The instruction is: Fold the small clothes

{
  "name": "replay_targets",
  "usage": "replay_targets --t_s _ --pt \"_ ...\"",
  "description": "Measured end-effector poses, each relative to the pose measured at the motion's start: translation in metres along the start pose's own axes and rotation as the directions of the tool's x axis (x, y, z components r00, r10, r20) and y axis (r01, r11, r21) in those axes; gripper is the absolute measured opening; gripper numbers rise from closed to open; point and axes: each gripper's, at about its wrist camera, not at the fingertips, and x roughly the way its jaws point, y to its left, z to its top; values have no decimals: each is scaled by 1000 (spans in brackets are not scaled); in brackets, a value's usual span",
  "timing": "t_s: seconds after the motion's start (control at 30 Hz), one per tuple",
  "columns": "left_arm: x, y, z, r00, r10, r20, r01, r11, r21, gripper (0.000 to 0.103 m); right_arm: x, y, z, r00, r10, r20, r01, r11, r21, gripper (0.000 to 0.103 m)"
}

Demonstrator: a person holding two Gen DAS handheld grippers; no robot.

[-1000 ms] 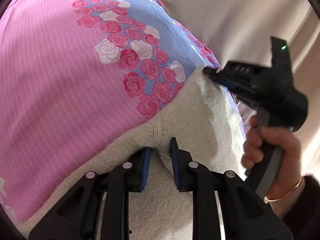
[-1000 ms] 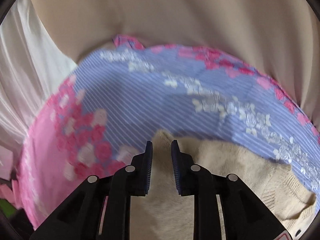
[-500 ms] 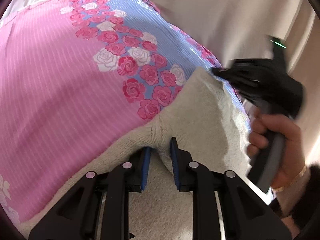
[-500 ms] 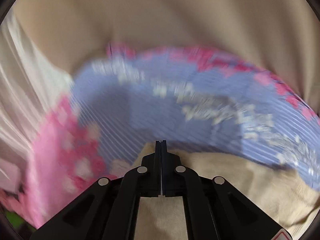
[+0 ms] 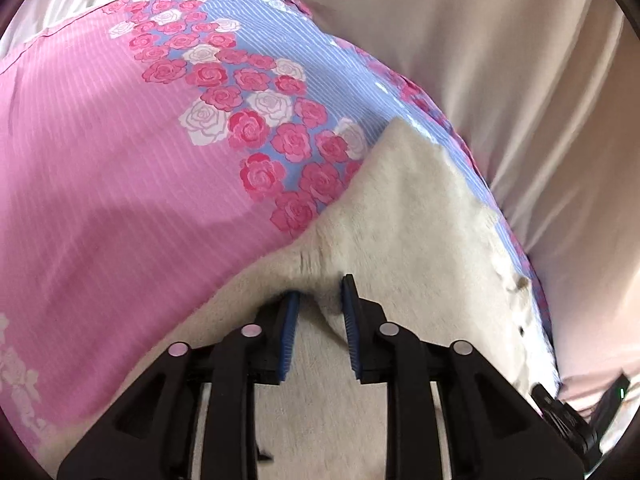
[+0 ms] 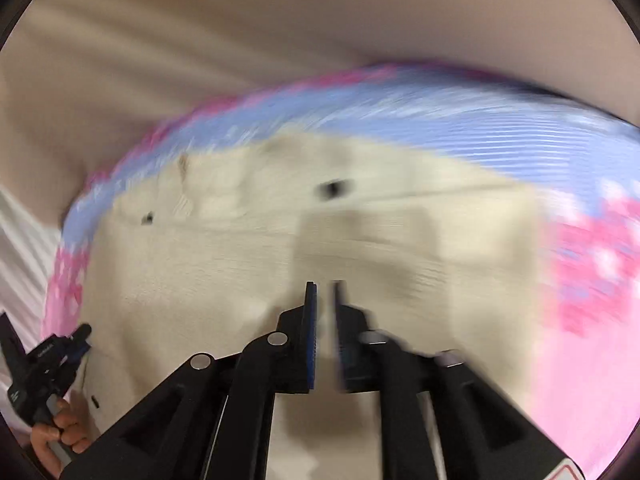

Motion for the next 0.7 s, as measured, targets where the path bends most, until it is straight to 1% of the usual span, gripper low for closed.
replay_targets --t_s 0.03,0.07,0.1,0.13,0.17,0.2,0.27,0.3,0.33,0.4,0.5,0.57,0.6,0.63,0.67,0.7 --pt "-9 1 -3 1000 -9 -9 9 1000 8 26 -24 -17 -9 1000 -9 16 8 1000 20 18" --pt "-17 3 -7 1000 -11 -9 12 1000 21 31 -39 -32 -18 1000 -22 18 21 999 25 21" --pt "-29 7 -13 1000 -1 -4 1 999 48 38 -54 -43 -31 999 -47 17 46 999 25 30" --pt "-37 11 -20 1000 10 -4 -10 998 69 41 -67 -56 -47 997 -76 10 76 997 26 38" --pt "-47 17 -29 1000 22 -12 -21 995 94 46 -82 -73 -72 995 -100 -14 100 994 40 40" --pt "-55 25 -37 999 44 -26 -41 994 106 52 -88 -82 -89 994 -103 -38 105 993 58 40" --pt "-69 43 -53 996 63 -59 -57 993 102 57 -104 -99 -137 990 -100 -98 111 988 107 44" --pt "-75 54 -61 995 67 -80 -60 994 91 60 -109 -102 -159 988 -94 -121 110 986 126 48" --pt "-83 68 -71 992 73 -105 -65 995 73 61 -112 -104 -177 987 -89 -135 108 984 140 50" --pt "-94 87 -83 989 68 -129 -61 997 54 61 -112 -99 -213 983 -50 -179 81 982 170 50" --pt "-112 102 -99 987 74 -142 -62 995 83 65 -102 -83 -251 970 18 -244 27 983 180 50" --pt "-124 108 -106 987 71 -142 -57 993 101 65 -94 -70 -264 957 46 -286 -1 988 156 52" --pt "-129 112 -110 988 72 -137 -58 993 102 66 -96 -64 -268 962 31 -272 5 991 133 56" --pt "-134 115 -113 988 86 -131 -73 992 101 67 -98 -59 -271 964 42 -263 -10 993 122 56" --pt "-139 119 -116 987 102 -124 -91 992 93 70 -97 -54 -273 961 62 -271 -30 992 121 56" --pt "-143 125 -118 987 111 -117 -103 992 75 74 -97 -51 -275 960 60 -273 -29 993 117 56"
